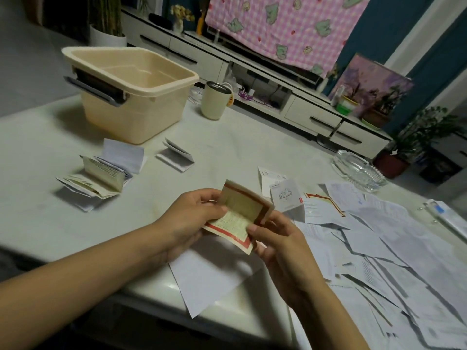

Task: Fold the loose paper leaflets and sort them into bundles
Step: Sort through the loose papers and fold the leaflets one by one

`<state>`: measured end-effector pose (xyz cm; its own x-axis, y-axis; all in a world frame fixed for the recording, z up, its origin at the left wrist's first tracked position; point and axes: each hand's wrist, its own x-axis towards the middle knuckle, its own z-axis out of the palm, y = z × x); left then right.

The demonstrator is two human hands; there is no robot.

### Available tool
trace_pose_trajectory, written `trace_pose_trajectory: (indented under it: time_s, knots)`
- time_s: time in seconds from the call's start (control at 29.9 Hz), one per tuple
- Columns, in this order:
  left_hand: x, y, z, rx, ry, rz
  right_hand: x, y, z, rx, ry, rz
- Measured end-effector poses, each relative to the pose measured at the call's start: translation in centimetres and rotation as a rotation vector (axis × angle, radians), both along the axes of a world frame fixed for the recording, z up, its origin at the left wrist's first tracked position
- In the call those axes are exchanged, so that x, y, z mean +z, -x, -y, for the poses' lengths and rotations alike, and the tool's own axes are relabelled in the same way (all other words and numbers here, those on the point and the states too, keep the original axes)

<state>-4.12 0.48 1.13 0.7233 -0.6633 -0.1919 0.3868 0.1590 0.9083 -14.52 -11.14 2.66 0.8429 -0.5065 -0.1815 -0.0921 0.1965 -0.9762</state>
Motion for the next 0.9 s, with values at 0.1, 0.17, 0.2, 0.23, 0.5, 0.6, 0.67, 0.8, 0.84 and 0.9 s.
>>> trace_pose_trajectory:
  time_s: [0.1,0.17,0.2,0.23,0.5,0.6,0.67,0.8,0.84,0.9]
  knots:
    - [0.6,0.1,0.0,-0.004,0.043,-0.063,0.0,-0.3,-0.2,-0.028,0.04,0.009]
    - [0.9,0.0,-0.1,-0.009,0.092,-0.181,0.0,-0.4,-0.1,-0.039,0.147,0.008]
    - [0.9,-0.1,-0.1,-0.01,0.109,-0.23,-0.1,-0.5,-0.1,-0.04,0.202,0.012]
    - [0.9,-0.2,-0.1,-0.014,0.104,-0.252,-0.1,-0.5,-0.1,-0.041,0.249,0.02]
    - [-0.6,-0.4,-0.2,0.118,-0.179,0.018,-0.1,-1.6,-0.7,-0.03,0.304,-0.019]
    - [-0.6,-0.8,-0.5,0.215,-0.146,0.036,0.2,-2.1,-0.9,0.024,0.18,-0.058]
    - [-0.6,-1.1,-0.7,0.257,-0.131,0.036,0.1,-2.4,-1.1,0.08,0.195,-0.068]
    - [-0.7,-1.4,-1.2,0.29,-0.127,0.02,-0.6,-3.5,-1.1,0.088,0.247,-0.067]
    - [-0.7,-1.5,-1.2,0.298,-0.129,0.016,-0.6,-3.9,-1.1,0.085,0.258,-0.067]
    - [-0.7,-1.8,-1.4,0.325,-0.138,0.02,-0.6,-4.9,-1.1,0.066,0.278,-0.07]
